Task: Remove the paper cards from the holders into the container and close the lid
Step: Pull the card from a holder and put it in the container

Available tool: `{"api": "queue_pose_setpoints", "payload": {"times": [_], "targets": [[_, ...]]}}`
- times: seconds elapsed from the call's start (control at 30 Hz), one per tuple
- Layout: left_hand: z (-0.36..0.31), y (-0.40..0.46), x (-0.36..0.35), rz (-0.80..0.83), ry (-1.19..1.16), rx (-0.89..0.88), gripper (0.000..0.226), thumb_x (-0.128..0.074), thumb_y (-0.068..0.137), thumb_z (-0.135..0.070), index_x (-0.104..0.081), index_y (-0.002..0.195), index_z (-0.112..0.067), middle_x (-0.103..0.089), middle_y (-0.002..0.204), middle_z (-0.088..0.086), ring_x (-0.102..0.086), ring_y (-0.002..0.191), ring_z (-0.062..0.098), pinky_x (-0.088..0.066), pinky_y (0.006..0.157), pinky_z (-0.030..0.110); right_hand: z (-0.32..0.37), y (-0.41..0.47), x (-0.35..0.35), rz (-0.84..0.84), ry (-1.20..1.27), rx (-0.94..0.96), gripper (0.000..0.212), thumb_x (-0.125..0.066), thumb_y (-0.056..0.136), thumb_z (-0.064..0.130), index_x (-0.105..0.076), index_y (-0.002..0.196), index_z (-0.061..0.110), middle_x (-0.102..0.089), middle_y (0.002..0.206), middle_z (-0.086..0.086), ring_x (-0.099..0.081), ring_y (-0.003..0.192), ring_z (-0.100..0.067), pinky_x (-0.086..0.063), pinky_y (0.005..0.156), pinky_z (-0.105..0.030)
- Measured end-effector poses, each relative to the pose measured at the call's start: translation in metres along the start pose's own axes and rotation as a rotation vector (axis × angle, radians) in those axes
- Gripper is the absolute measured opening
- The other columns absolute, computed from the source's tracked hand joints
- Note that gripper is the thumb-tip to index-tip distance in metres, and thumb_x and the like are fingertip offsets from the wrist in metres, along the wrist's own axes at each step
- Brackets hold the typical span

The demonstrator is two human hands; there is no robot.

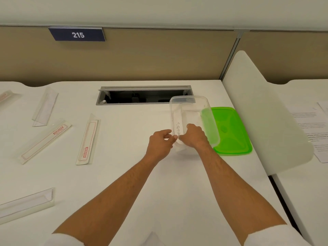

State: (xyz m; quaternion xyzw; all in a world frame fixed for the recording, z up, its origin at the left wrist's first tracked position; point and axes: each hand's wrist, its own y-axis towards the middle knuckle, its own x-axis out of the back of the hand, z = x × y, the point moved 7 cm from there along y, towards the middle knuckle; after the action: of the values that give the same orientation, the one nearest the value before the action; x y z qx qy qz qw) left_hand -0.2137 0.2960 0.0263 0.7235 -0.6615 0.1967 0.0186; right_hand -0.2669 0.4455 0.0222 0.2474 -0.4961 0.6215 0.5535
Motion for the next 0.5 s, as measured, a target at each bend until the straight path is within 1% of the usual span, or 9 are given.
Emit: {"api": "queue_pose_setpoints", "payload": {"times": [0.07, 0.1, 0.17, 0.23, 0.3, 0.33, 0.37, 0.43, 0.5], "targets": [[0.002, -0.003, 0.009, -0.017, 0.036, -0.006, 0.047, -0.066, 0.09, -0.037, -0.061, 0.129, -0.011, -0.069, 0.115, 0.002, -0.07, 0.095, 0.019, -0.054, 0.094, 0.038, 0.001, -0.004, 0.006, -0.107, 0.031, 0.017, 0.049, -0.063, 0.088, 0.041, -0.052, 0.127, 0.014, -0.059, 0.126, -0.009, -0.057, 0.112, -0.03, -0.039, 0.074, -0.032], [0.004, -0.005, 0.015, -0.031, 0.052, -0.012, 0.044, -0.065, 0.091, -0.038, -0.063, 0.127, -0.012, -0.069, 0.116, 0.002, -0.069, 0.099, 0.018, -0.053, 0.095, 0.036, 0.002, -0.007, 0.009, -0.155, 0.053, 0.03, 0.048, -0.062, 0.088, 0.042, -0.053, 0.126, 0.015, -0.06, 0.126, -0.008, -0.057, 0.112, -0.03, -0.038, 0.074, -0.032], [0.007, -0.009, 0.031, -0.07, 0.077, -0.031, 0.038, -0.065, 0.091, -0.036, -0.066, 0.121, -0.013, -0.071, 0.113, 0.001, -0.068, 0.099, 0.015, -0.053, 0.093, 0.032, 0.007, -0.015, 0.013, -0.229, 0.098, 0.071, 0.045, -0.06, 0.09, 0.041, -0.054, 0.127, 0.015, -0.062, 0.127, -0.007, -0.057, 0.114, -0.03, -0.041, 0.078, -0.033], [0.011, -0.013, 0.05, -0.122, 0.105, -0.051, 0.033, -0.064, 0.092, -0.032, -0.068, 0.118, -0.012, -0.072, 0.109, 0.0, -0.066, 0.098, 0.011, -0.051, 0.087, 0.021, 0.018, -0.026, 0.015, -0.279, 0.143, 0.127, 0.047, -0.059, 0.091, 0.039, -0.053, 0.131, 0.015, -0.06, 0.131, -0.007, -0.056, 0.118, -0.03, -0.046, 0.088, -0.037], [0.018, -0.017, 0.072, -0.188, 0.127, -0.064, 0.028, -0.064, 0.092, -0.028, -0.069, 0.115, -0.011, -0.071, 0.107, -0.003, -0.065, 0.096, 0.008, -0.044, 0.078, 0.006, 0.032, -0.038, 0.016, -0.332, 0.208, 0.189, 0.05, -0.059, 0.092, 0.038, -0.051, 0.136, 0.016, -0.057, 0.137, -0.006, -0.052, 0.124, -0.028, -0.043, 0.098, -0.039], [0.021, -0.02, 0.082, -0.223, 0.138, -0.072, 0.026, -0.064, 0.092, -0.026, -0.069, 0.113, -0.011, -0.07, 0.106, -0.005, -0.064, 0.096, 0.007, -0.041, 0.074, 0.001, 0.041, -0.045, 0.016, -0.365, 0.242, 0.227, 0.05, -0.059, 0.093, 0.037, -0.05, 0.137, 0.015, -0.055, 0.139, -0.006, -0.05, 0.128, -0.027, -0.041, 0.101, -0.039], [0.025, -0.023, 0.093, -0.257, 0.146, -0.078, 0.025, -0.064, 0.093, -0.025, -0.069, 0.113, -0.012, -0.07, 0.106, -0.006, -0.063, 0.096, 0.006, -0.04, 0.073, 0.0, 0.05, -0.052, 0.016, -0.395, 0.268, 0.269, 0.05, -0.059, 0.093, 0.036, -0.05, 0.138, 0.014, -0.053, 0.142, -0.006, -0.047, 0.131, -0.026, -0.039, 0.104, -0.038], [0.033, -0.029, 0.113, -0.32, 0.166, -0.091, 0.024, -0.063, 0.093, -0.025, -0.069, 0.113, -0.013, -0.069, 0.109, -0.005, -0.063, 0.098, 0.007, -0.041, 0.075, 0.003, 0.068, -0.065, 0.009, -0.424, 0.28, 0.349, 0.051, -0.057, 0.095, 0.037, -0.048, 0.14, 0.015, -0.046, 0.148, -0.005, -0.04, 0.138, -0.023, -0.034, 0.11, -0.038], [0.043, -0.035, 0.131, -0.382, 0.187, -0.094, 0.023, -0.063, 0.093, -0.024, -0.069, 0.113, -0.014, -0.069, 0.113, -0.004, -0.063, 0.103, 0.009, -0.045, 0.081, 0.012, 0.088, -0.076, -0.007, -0.396, 0.241, 0.425, 0.054, -0.053, 0.096, 0.041, -0.044, 0.143, 0.017, -0.039, 0.153, -0.003, -0.033, 0.143, -0.021, -0.03, 0.113, -0.039]]}}
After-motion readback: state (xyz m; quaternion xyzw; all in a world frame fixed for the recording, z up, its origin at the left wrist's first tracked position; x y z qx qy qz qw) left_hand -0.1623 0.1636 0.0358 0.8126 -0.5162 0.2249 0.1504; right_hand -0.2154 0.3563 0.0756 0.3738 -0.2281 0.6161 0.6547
